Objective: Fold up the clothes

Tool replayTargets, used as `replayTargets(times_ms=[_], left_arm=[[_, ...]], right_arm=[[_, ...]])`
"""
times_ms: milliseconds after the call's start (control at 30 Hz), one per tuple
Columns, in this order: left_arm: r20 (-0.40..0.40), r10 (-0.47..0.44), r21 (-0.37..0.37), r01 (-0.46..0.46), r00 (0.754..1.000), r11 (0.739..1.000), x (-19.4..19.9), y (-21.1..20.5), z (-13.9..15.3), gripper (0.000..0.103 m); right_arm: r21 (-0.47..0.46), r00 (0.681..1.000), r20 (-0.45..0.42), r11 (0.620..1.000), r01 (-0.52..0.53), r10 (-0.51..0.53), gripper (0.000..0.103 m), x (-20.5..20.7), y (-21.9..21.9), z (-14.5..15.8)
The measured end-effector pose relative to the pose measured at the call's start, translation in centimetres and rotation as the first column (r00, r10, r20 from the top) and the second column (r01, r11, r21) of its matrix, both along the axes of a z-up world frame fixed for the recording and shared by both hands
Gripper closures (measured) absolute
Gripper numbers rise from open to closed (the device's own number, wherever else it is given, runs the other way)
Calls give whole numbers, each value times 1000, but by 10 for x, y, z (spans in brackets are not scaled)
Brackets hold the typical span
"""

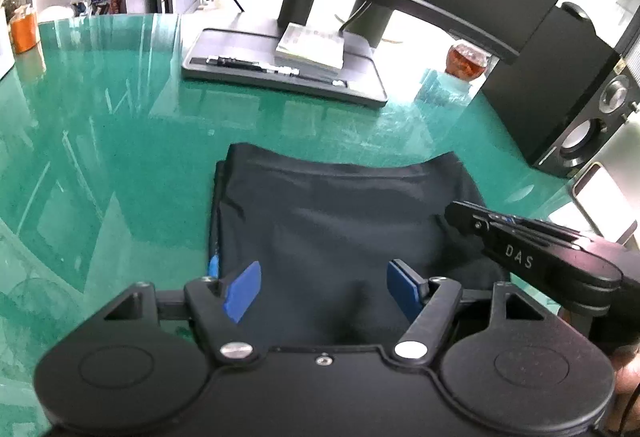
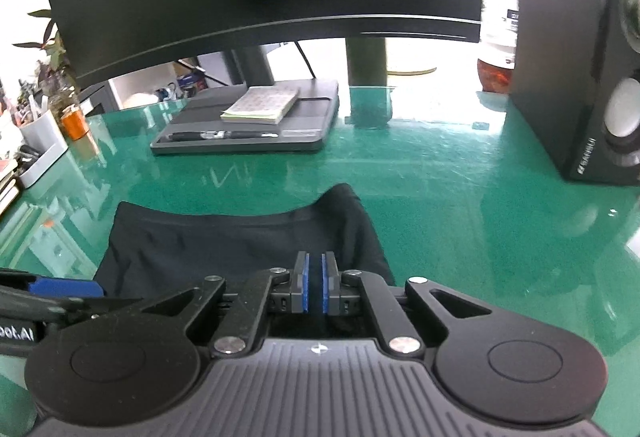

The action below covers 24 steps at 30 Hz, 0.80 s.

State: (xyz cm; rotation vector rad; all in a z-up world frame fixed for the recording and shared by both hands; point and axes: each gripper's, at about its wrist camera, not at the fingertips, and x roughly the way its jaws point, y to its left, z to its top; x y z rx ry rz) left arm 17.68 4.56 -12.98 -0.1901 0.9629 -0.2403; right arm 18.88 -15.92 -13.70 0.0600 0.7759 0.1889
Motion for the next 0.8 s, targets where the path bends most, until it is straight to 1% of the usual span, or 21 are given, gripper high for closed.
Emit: replayTargets(times_ms=[67,133,333,800], left_arm=[[2,-6,3,6,1000,1000,-1,0,0,34],[2,-14,4,14,1000,1000,-1,0,0,34],[4,-24,18,24,1000,1000,-2,-2,0,34],[6,-35,26,34,999,999,-4,-2,0,33]], right_arm=[[-1,1000,-26,1000,-4,4,99,3,0,-7],[-3,1000,-14,1000,-8,7,100,2,-2,-8],[18,1000,-22,1000,13,-13,101,2,-8,-9],[17,1000,-26,1000,12,-12,101,2,-9,-10]])
